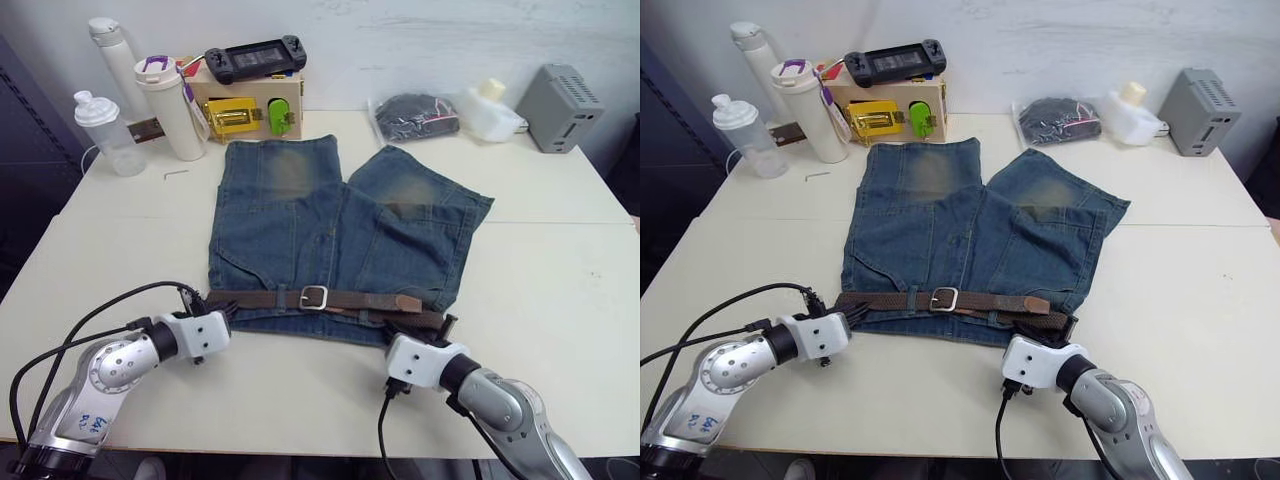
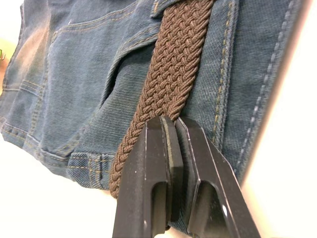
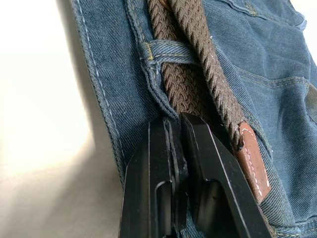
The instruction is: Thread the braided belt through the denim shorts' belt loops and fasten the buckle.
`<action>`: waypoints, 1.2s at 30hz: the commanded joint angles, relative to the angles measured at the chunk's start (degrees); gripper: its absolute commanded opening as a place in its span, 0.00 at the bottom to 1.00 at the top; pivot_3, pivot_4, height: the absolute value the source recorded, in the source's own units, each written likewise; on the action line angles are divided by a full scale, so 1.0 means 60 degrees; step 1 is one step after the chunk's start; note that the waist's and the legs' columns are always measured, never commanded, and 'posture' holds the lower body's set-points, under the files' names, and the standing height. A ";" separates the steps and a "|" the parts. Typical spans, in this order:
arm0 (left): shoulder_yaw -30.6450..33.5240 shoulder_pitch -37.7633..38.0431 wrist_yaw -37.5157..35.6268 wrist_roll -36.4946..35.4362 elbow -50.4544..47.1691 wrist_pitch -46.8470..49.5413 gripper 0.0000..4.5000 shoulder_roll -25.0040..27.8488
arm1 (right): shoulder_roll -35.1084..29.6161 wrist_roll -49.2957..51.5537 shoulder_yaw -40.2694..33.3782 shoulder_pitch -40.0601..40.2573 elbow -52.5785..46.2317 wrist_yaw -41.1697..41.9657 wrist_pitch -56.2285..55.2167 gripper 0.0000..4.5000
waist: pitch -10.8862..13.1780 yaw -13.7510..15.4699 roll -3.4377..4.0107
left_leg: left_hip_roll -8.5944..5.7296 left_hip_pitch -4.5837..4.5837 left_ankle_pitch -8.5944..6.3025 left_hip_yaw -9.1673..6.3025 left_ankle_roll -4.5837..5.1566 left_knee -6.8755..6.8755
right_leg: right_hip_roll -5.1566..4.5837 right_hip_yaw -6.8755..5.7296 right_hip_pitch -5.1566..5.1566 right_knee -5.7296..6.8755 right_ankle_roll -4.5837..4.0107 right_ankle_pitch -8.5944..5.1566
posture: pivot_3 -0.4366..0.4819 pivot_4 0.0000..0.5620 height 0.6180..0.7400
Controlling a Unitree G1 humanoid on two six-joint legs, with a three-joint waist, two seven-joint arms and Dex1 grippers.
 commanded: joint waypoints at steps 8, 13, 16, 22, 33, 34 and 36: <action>-0.0294 -0.0195 -0.0233 -0.0602 -0.0060 0.0568 0.35 -0.0667 | -0.0309 0.0391 -0.0934 -0.0081 0.0431 -0.0076 0.0288 0.09 | -0.0003 0.0044 -0.0004 | -0.0003 0.0003 0.0000 -0.0002 0.0002 0.0014 | -0.0003 -0.0005 0.0016 0.0000 0.0000 0.0000 | 0.48 0.27 1.00; 0.0285 0.0322 -0.0899 -0.2683 -0.1337 0.1233 0.79 -0.0950 | -0.0715 0.2787 -0.2490 0.0209 0.0019 0.1108 0.0112 0.55 | 0.0000 0.0095 0.0002 | -0.0017 -0.0003 -0.0005 -0.0003 0.0014 0.0016 | -0.0015 -0.0003 0.0023 -0.0018 0.0001 0.0000 | 0.48 0.27 1.00; 0.1208 0.0788 -0.1451 -0.4864 -0.2278 0.2445 0.80 -0.0950 | -0.1180 0.5004 -0.3505 0.0500 -0.0591 0.2497 0.0518 0.88 | 0.0022 0.0048 0.0004 | -0.0010 -0.0012 -0.0006 -0.0003 0.0015 0.0011 | -0.0012 -0.0004 0.0019 -0.0024 0.0001 0.0000 | 0.48 0.27 1.00; 0.2636 0.1578 -0.2130 -0.7791 -0.3839 0.5106 0.80 -0.0231 | -0.1818 0.9299 -0.5443 -0.0214 -0.1286 0.3474 0.3317 0.99 | 0.0068 -0.0026 0.0026 | 0.0010 -0.0003 -0.0005 -0.0006 0.0013 0.0017 | -0.0003 -0.0007 0.0032 -0.0018 0.0000 0.0000 | 0.48 0.27 1.00; 0.3651 0.1584 -0.1268 -0.8920 -0.4464 0.6821 0.80 -0.0246 | -0.1845 1.0122 -0.5838 -0.2336 0.0880 0.2201 0.4276 0.99 | 0.0140 0.0150 0.0036 | 0.0004 -0.0026 -0.0009 -0.0009 0.0020 0.0017 | -0.0006 -0.0013 0.0022 -0.0049 0.0000 0.0000 | 0.48 0.27 1.00; 0.3622 0.1595 -0.1254 -0.8873 -0.4468 0.6812 0.80 -0.0277 | -0.1839 1.0064 -0.5770 -0.2348 0.0930 0.2141 0.4215 0.99 | 0.0141 0.0148 0.0036 | 0.0004 -0.0028 -0.0008 -0.0005 0.0020 0.0018 | -0.0005 -0.0011 0.0018 -0.0048 0.0000 0.0001 | 0.48 0.27 1.00; 0.3575 0.1585 -0.1214 -0.8791 -0.4478 0.6804 0.80 -0.0349 | -0.1824 1.0034 -0.5664 -0.2350 0.0975 0.2063 0.4143 0.99 | 0.0141 0.0144 0.0036 | 0.0004 -0.0028 -0.0008 -0.0004 0.0019 0.0021 | -0.0005 -0.0011 0.0018 -0.0043 0.0000 0.0001 | 0.48 0.27 1.00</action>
